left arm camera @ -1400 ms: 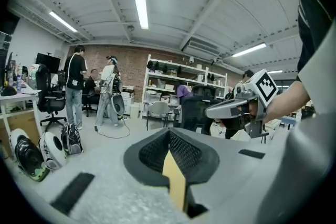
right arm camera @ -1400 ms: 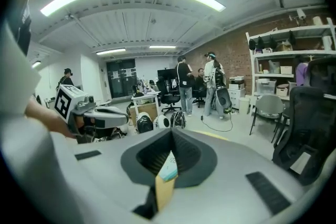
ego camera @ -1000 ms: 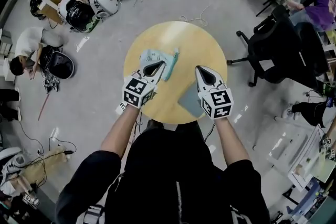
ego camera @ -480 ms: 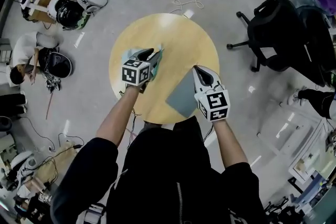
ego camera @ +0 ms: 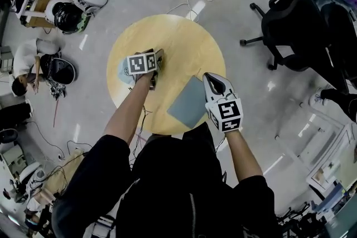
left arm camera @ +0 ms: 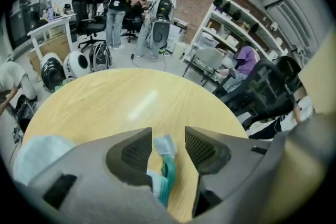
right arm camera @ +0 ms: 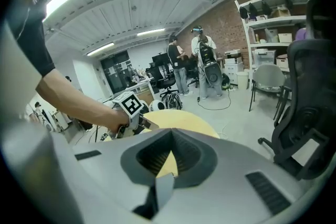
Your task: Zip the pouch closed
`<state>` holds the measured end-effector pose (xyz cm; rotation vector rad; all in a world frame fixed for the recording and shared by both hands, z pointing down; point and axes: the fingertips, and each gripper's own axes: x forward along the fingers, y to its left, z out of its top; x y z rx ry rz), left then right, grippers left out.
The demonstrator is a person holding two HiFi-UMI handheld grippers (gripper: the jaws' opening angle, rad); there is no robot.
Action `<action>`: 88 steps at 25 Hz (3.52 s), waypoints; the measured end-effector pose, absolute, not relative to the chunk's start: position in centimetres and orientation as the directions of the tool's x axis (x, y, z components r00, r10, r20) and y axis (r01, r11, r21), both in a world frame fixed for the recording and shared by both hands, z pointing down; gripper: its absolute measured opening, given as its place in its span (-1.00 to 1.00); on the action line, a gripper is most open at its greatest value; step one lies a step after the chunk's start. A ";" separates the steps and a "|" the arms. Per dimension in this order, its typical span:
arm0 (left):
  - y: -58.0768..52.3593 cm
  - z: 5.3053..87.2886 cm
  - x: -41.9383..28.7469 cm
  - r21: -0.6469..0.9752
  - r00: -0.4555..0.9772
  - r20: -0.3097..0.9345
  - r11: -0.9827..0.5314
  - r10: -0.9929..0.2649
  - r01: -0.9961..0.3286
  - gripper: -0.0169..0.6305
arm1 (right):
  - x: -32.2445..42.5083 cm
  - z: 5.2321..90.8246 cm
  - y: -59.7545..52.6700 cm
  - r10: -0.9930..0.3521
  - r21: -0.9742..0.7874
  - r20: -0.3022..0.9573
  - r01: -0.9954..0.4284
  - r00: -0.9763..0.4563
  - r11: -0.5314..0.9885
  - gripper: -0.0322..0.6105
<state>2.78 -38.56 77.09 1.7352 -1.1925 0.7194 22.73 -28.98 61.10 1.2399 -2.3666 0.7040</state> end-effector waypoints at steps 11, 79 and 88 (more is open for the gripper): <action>-37.0 79.3 2.2 0.363 0.361 0.866 -0.061 -0.345 -0.930 -0.72 | 25.1 62.5 -29.6 -0.629 -0.295 0.540 -0.826 -0.559 0.480 -0.89; -12.3 41.7 -1.1 0.431 0.993 -0.114 -0.899 0.027 0.074 -0.85 | -2.4 45.2 -10.2 -0.308 -0.426 0.183 -0.358 -0.933 0.831 -0.71; -11.8 43.0 -1.0 0.402 0.999 -0.043 -0.915 0.008 0.024 -0.85 | -2.7 46.5 -9.6 -0.309 -0.400 0.245 -0.386 -0.919 0.831 -0.68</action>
